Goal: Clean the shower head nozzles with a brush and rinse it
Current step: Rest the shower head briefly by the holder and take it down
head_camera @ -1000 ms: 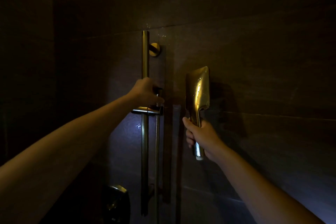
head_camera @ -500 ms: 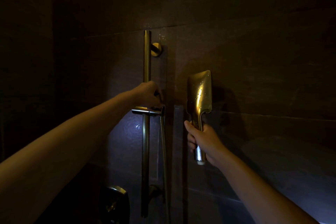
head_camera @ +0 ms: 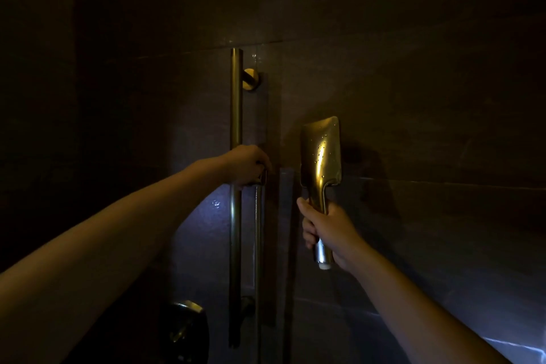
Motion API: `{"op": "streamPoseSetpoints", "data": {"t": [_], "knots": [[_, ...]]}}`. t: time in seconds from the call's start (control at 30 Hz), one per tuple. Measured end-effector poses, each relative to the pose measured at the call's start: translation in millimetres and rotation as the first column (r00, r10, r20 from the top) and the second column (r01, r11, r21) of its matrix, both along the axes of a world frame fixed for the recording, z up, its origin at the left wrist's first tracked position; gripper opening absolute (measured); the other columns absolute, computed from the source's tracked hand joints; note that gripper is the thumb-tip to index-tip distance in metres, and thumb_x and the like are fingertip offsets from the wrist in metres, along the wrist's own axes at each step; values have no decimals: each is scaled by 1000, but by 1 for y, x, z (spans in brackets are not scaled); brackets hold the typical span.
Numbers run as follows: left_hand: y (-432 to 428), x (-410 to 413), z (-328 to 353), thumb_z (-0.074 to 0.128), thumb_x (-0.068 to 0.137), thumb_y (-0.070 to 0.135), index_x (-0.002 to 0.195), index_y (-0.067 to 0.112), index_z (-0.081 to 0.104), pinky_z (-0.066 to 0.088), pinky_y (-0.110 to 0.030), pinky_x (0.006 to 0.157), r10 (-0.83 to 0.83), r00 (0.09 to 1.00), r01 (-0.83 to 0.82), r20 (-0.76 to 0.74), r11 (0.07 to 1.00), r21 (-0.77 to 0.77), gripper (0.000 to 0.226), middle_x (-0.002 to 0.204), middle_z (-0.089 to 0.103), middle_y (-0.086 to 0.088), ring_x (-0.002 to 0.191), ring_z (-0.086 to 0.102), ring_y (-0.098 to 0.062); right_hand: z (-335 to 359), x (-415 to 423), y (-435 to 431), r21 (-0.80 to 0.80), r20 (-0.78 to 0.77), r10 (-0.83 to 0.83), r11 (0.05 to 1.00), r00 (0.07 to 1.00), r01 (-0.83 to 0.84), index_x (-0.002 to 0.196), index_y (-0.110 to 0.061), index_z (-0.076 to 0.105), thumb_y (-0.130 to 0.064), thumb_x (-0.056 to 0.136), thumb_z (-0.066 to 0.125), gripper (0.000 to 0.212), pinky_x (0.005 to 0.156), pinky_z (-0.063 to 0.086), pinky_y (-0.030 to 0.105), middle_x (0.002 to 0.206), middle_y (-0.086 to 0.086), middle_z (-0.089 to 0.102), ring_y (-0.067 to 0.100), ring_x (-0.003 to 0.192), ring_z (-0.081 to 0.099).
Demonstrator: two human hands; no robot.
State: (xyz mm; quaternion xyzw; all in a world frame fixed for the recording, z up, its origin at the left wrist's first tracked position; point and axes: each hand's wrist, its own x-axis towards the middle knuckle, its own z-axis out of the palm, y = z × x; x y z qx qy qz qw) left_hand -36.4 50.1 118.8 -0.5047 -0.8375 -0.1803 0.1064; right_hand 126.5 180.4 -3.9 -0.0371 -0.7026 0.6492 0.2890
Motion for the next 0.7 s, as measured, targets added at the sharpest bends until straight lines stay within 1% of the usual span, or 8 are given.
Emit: {"op": "streamPoseSetpoints", "data": {"t": [0.1, 0.2, 0.3, 0.4, 0.5, 0.57, 0.63, 0.7], "knots": [[-1, 1, -3, 44, 97, 6, 109, 20, 70, 60, -39, 76, -1, 1000, 1, -7, 1000, 30, 31, 104, 72, -15, 85, 72, -30, -2, 4, -1, -9, 2, 5, 1000, 1000, -5, 93, -16, 54, -34, 93, 63, 20, 47, 45, 25, 51, -6, 43, 10, 45, 46], [-7, 3, -6, 46, 98, 6, 121, 16, 64, 58, -40, 83, -5, 1000, 4, 7, 997, 77, 31, 115, 69, -15, 98, 69, -31, -1, 8, -4, -38, 14, 4, 999, 1000, -3, 94, -16, 54, -34, 93, 63, 19, 48, 46, 26, 52, -6, 43, 10, 45, 46], [-15, 15, -16, 51, 96, 5, 128, 10, 58, 50, -33, 86, -20, 995, 44, -96, 967, 250, 34, 126, 60, -12, 112, 60, -28, 0, 11, -9, -38, 16, 0, 999, 1000, 0, 92, -16, 54, -33, 94, 62, 18, 47, 45, 26, 52, -5, 42, 11, 46, 45], [-19, 42, -35, 57, 95, 13, 117, 6, 64, 51, -38, 87, -92, 982, 155, -167, 896, 416, 24, 116, 62, -11, 103, 61, -26, 0, 8, -17, -30, 10, -32, 999, 999, 33, 91, -15, 54, -32, 95, 61, 19, 47, 44, 27, 52, -5, 42, 11, 46, 45], [-19, 71, -59, 59, 96, 25, 102, 10, 69, 53, -37, 70, -196, 980, 166, 29, 891, 422, 19, 92, 68, -6, 84, 66, -26, -3, 3, -27, -24, -16, -86, 996, 996, 86, 84, -15, 54, -32, 96, 59, 22, 43, 39, 26, 48, -8, 42, 10, 43, 43], [-16, 84, -74, 60, 95, 35, 103, 15, 70, 57, -38, 67, -241, 945, 138, 221, 906, 400, 24, 91, 71, -3, 80, 69, -21, -9, 0, -31, 44, -33, -95, 994, 995, 96, 81, -17, 55, -33, 97, 58, 22, 43, 39, 21, 48, -11, 47, 7, 44, 46], [-12, 90, -90, 63, 91, 42, 108, 16, 69, 59, -39, 78, -265, 899, 126, 349, 919, 372, 32, 98, 72, -4, 90, 69, -18, -18, 1, -35, 153, -2, -89, 984, 996, 88, 95, -19, 58, -26, 98, 56, 8, 49, 41, 12, 60, -15, 57, 0, 57, 54], [-8, 92, -106, 69, 87, 37, 111, 13, 67, 56, -39, 86, -276, 834, 81, 478, 918, 388, 34, 103, 71, -6, 97, 68, -18, -30, 4, -39, 246, 71, -70, 968, 995, 50, 125, -17, 54, -17, 99, 55, 26, 64, 45, 7, 95, -13, 62, 1, 88, 57]]}}
